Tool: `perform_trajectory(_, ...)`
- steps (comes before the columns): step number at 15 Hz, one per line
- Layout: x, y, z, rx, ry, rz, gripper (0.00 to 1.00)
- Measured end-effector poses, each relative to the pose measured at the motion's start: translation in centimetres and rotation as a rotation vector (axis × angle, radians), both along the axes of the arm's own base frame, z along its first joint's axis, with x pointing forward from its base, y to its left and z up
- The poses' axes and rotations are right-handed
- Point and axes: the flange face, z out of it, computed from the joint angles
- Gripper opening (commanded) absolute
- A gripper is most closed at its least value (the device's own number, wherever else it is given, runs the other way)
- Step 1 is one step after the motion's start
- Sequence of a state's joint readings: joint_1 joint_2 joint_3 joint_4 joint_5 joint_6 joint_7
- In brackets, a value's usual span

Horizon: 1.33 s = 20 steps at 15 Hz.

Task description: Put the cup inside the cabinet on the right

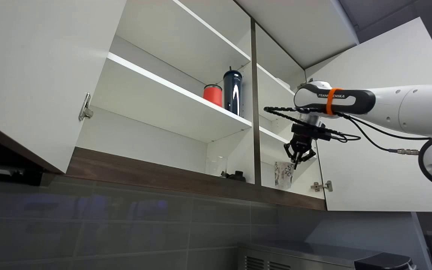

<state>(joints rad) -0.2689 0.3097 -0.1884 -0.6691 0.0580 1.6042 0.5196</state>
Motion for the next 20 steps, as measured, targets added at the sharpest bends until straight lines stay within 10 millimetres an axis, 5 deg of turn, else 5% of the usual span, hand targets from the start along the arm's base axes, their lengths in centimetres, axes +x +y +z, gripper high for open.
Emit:
perform_trajectory(1, 0.0, -0.1, 0.0, 0.006, -0.005, -0.004, 0.08)
perform_trajectory(5, 0.6, 0.0, -0.1, 0.036, -0.026, -0.012, 0.09)
perform_trajectory(7, 1.0, 0.1, -0.3, 0.049, -0.032, -0.016, 0.34)
perform_trajectory(8, 1.2, 0.1, -0.4, 0.051, -0.033, -0.018, 0.35)
perform_trajectory(16, 1.7, 0.2, -0.2, 0.100, -0.088, -0.063, 0.95)
perform_trajectory(20, 2.0, 0.4, -0.1, 0.124, -0.106, -0.089, 1.00)
